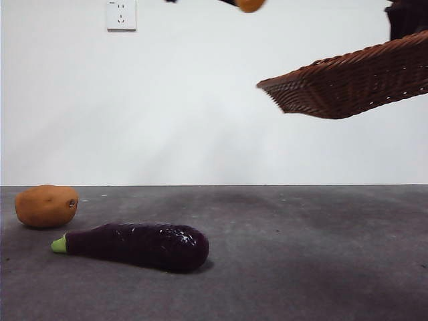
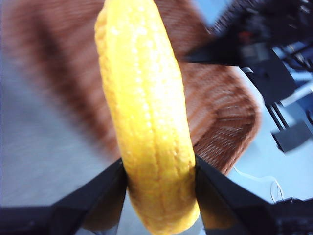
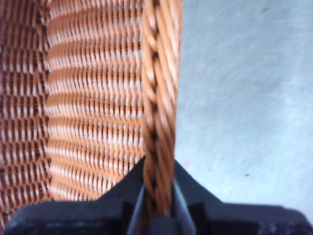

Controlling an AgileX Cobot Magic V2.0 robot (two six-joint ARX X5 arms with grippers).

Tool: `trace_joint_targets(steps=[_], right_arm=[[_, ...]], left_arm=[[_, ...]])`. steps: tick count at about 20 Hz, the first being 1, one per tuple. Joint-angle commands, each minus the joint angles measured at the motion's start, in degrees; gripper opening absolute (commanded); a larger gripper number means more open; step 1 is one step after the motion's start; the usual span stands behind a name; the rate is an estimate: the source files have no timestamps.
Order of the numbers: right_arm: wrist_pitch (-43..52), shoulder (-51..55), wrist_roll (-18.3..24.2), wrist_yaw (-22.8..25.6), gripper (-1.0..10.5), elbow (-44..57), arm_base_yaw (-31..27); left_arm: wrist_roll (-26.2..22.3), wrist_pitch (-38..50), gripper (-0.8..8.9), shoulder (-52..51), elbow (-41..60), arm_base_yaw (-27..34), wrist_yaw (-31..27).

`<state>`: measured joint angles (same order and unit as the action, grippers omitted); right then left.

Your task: Help me put the vegetables on the table into the basket

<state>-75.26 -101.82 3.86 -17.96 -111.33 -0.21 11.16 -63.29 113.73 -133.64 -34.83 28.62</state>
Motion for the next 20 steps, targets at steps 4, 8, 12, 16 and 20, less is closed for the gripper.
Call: trace_joint_targets(steps=[4,8,12,16,20], right_arm=[[0.63,-0.33,-3.54,1.60,-0.2,0.07,8.22],[0.24,-0.33,-3.87,1.90,-0.2,0.07,10.58],[0.17,-0.33,-3.89,1.99,-0.2,0.07,10.75],[0.17,-0.33,-3.87,4.76,-0.2,0.07,10.73],[0.15,-0.35,-3.82,6.16,-0.2,0.07,10.62]], left_arm=[[4.90,0.28,-0.03,6.38,0.85,-2.71,-5.44],[7.50,-1.42,5.50,7.85,0.85,-2.73,-11.21],[7.69,-1.18,6.99,7.85,0.85,-2.73,-12.20],[4.57,-4.00,6.98,7.21,0.85,-2.73,-12.28],[-2.29,-12.55,6.97,2.82,0.94,-2.80,-21.59]])
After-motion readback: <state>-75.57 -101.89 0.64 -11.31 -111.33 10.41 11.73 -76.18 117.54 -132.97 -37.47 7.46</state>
